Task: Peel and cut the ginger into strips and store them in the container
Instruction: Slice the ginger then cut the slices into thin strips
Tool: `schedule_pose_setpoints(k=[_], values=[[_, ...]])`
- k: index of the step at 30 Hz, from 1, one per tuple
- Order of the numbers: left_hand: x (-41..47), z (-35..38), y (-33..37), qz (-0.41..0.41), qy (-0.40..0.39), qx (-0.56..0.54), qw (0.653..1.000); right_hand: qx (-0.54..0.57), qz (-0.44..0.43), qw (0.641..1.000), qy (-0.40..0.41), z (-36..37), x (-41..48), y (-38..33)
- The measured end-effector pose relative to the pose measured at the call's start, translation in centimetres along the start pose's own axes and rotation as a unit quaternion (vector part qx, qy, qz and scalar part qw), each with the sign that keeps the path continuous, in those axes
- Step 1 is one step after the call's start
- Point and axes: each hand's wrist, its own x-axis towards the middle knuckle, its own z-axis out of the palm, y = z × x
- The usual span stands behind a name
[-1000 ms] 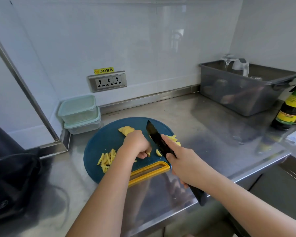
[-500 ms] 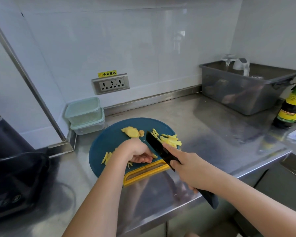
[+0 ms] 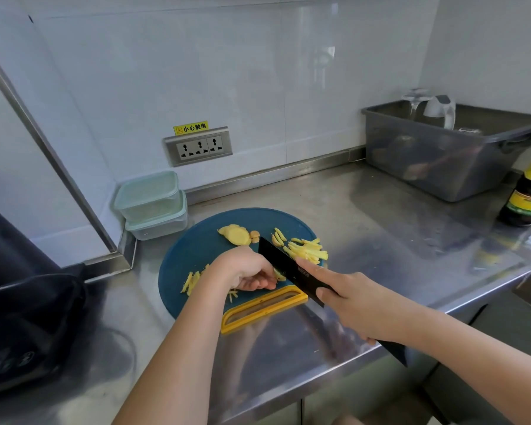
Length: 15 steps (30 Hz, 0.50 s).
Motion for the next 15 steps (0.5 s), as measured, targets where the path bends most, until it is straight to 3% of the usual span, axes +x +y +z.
schedule_pose_setpoints(k=[15], values=[[0.10,0.23,-0.16,0.005,0.002,-0.033,0.999,0.029,-0.002,1.000,0.004,0.10,-0.37,0.21]])
